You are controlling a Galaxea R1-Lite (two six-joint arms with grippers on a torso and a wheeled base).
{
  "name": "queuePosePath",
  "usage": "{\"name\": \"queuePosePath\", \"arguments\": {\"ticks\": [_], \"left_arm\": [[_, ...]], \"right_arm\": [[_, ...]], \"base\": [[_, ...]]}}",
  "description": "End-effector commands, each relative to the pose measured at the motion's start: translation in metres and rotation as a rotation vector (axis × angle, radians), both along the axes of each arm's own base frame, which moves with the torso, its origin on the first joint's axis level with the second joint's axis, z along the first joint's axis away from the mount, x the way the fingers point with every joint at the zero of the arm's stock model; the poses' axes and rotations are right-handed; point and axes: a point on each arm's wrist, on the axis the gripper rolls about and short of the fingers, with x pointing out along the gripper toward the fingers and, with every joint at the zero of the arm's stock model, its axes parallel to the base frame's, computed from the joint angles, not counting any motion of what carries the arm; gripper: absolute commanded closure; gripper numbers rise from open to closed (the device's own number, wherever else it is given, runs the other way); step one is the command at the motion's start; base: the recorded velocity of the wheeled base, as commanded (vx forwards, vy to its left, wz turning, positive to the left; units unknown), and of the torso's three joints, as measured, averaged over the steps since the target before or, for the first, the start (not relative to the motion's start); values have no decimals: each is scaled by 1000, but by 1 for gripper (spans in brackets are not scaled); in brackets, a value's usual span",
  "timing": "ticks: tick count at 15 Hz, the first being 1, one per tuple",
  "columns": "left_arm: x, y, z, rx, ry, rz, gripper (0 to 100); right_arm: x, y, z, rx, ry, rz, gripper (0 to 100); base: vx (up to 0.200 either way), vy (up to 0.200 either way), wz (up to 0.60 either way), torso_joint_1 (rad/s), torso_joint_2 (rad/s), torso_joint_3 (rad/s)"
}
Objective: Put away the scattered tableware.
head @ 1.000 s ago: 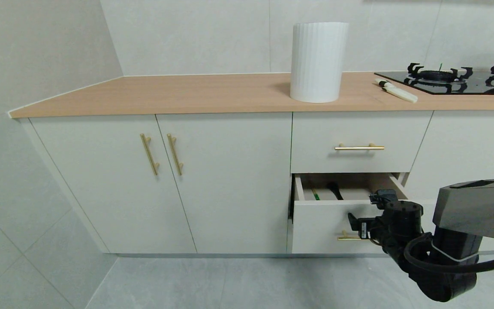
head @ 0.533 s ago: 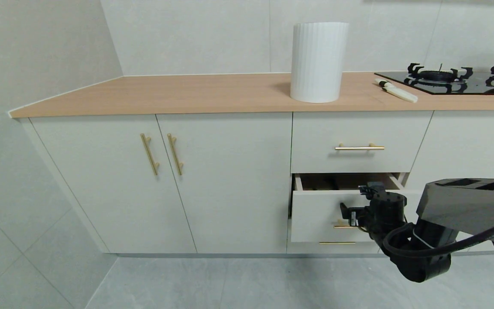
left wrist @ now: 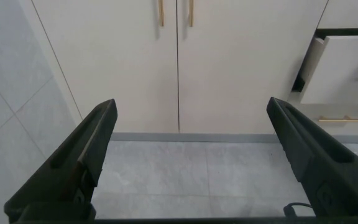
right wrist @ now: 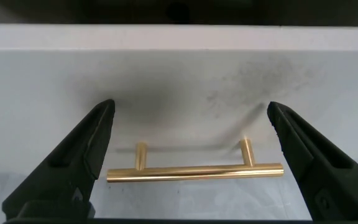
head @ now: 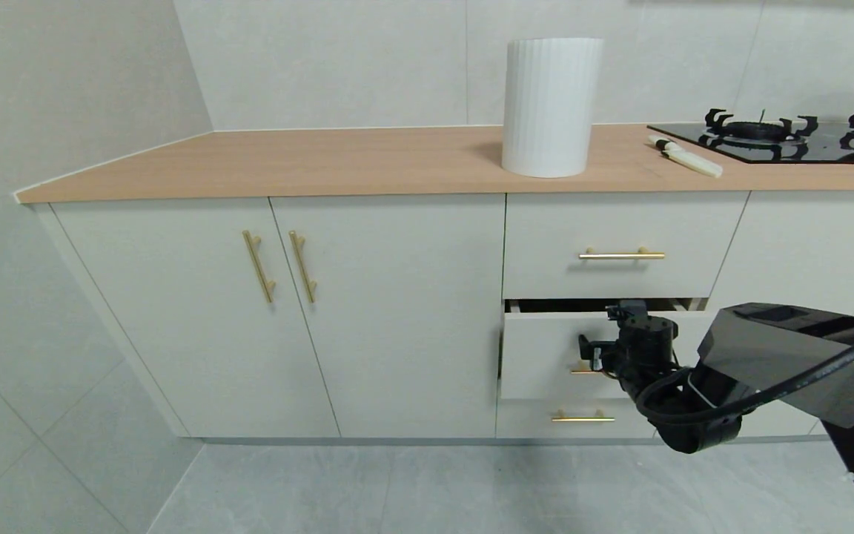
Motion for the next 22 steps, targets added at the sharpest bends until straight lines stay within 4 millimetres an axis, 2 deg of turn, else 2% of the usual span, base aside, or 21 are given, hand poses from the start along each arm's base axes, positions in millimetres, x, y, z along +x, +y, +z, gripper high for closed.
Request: {"name": "queuePosePath", "arguments": {"ticks": [1, 4, 8, 10, 14, 22], "left_arm": [[0, 0, 0, 0, 0, 0, 0], [0, 0, 0, 0, 0, 0, 0], [0, 0, 0, 0, 0, 0, 0], [0, 0, 0, 0, 0, 0, 0], [0, 0, 0, 0, 0, 0, 0], [0, 0, 0, 0, 0, 0, 0]], "right_arm": [[10, -1, -8, 2, -11, -9, 0], [19, -3, -8, 0, -15, -30, 0], [29, -21, -20, 2, -17, -77, 0], [31, -29, -19, 6, -22, -96, 0], [38, -29, -12, 8, -60, -128, 0], [48, -26, -17, 12, -89, -143, 0]], "base": [[0, 0, 0, 0, 0, 0], [0, 0, 0, 0, 0, 0], [0, 0, 0, 0, 0, 0], [0, 0, 0, 0, 0, 0], [0, 0, 0, 0, 0, 0], [0, 0, 0, 0, 0, 0]]}}
